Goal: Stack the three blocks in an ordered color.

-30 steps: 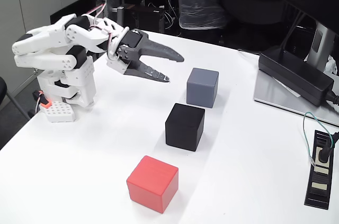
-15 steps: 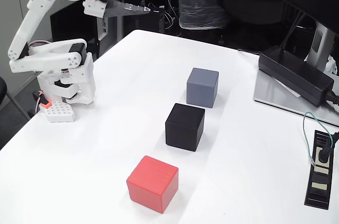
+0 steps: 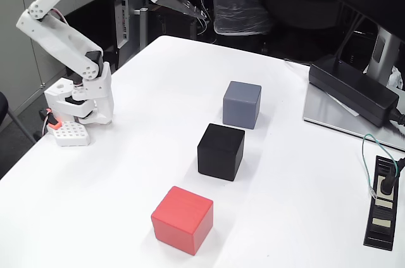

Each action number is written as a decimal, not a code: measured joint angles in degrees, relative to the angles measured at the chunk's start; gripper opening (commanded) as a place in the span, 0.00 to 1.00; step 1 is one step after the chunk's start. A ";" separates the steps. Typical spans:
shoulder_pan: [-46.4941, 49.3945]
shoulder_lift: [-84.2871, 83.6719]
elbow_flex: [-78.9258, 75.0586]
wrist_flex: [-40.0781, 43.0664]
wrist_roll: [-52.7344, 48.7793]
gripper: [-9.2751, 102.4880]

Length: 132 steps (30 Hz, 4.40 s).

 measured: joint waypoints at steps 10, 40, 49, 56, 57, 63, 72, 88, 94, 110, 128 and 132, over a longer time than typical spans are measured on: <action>-0.53 -21.01 -12.48 9.14 0.00 0.41; -0.26 -56.51 -14.68 -0.70 0.00 0.41; -0.18 -57.66 -14.68 -1.05 0.00 0.34; -0.18 -57.57 -14.85 -0.79 0.00 0.17; -0.18 -57.57 -14.94 -0.79 0.00 0.15; -0.26 -57.74 -16.88 -0.53 0.00 0.07; 1.32 -54.23 -29.97 11.60 0.00 0.07; 19.07 -48.43 -35.51 12.74 -4.92 0.07; 29.27 -48.43 -35.51 13.01 -9.67 0.07; 49.66 -40.43 -32.34 13.01 -15.56 0.07; 52.82 -40.43 -18.54 10.63 -22.85 0.07; 53.61 -40.43 -17.31 8.09 -22.85 0.07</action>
